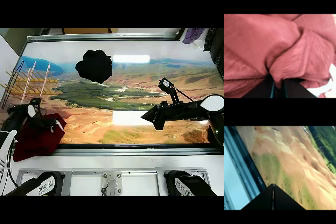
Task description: Fold the clothes and pants, and hang the long-sleeved shirts on hangers.
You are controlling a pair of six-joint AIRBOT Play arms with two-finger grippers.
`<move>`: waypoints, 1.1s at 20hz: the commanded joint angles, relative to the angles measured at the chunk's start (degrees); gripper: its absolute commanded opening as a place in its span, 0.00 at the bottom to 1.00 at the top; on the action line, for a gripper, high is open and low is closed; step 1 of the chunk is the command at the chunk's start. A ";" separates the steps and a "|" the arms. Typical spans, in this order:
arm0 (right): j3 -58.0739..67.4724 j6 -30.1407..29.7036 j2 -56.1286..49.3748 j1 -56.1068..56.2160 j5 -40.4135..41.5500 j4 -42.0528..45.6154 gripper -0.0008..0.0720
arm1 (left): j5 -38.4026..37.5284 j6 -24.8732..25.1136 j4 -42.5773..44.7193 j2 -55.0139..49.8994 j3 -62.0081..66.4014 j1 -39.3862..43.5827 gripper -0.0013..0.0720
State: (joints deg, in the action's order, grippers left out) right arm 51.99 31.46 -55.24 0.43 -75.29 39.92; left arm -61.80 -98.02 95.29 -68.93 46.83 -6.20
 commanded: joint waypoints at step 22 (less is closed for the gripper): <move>0.02 21.99 -0.20 -14.58 9.27 13.20 0.72 | -0.72 -11.56 -8.50 -2.32 19.30 35.78 0.92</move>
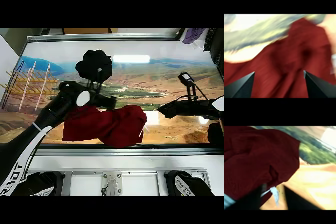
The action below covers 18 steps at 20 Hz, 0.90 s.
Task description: Fold the clothes and pants, and hang the long-sleeved shirts on hangers.
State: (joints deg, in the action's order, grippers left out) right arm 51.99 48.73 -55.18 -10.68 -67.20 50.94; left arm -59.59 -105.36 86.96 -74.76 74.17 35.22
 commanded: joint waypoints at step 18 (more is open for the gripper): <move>0.04 7.63 -27.80 7.39 10.47 0.37 0.83 | 6.73 -6.58 -22.67 12.44 -46.90 -32.11 0.92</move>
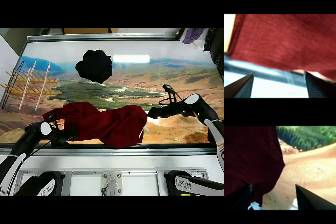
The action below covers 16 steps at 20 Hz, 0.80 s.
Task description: Fold the clothes and pants, and hang the long-sleeved shirts on hangers.
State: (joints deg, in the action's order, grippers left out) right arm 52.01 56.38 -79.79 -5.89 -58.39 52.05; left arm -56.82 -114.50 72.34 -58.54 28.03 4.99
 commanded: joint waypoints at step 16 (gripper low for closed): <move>-9.20 15.63 22.80 4.35 -4.09 9.51 0.04 | 4.17 11.28 -10.34 -30.86 54.40 -1.62 0.04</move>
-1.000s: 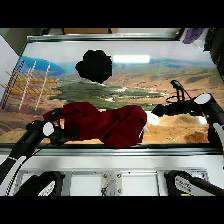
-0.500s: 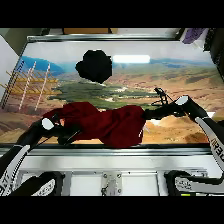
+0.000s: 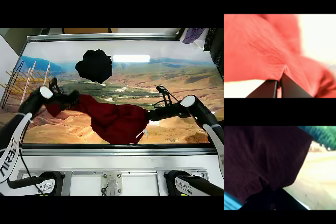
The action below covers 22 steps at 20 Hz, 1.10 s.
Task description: Fold the clothes and pants, and hang the long-sleeved shirts on hangers.
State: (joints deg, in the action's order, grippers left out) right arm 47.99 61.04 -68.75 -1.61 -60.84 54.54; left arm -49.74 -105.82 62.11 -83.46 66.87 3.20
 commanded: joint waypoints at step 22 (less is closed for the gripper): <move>-0.81 26.23 28.57 -12.11 6.75 27.34 0.88 | -7.96 -3.76 16.48 -9.70 15.50 46.34 0.87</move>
State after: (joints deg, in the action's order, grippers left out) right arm 46.35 86.89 -40.77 -10.70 -53.34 80.93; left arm -61.34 -105.71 76.20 -93.41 89.58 37.76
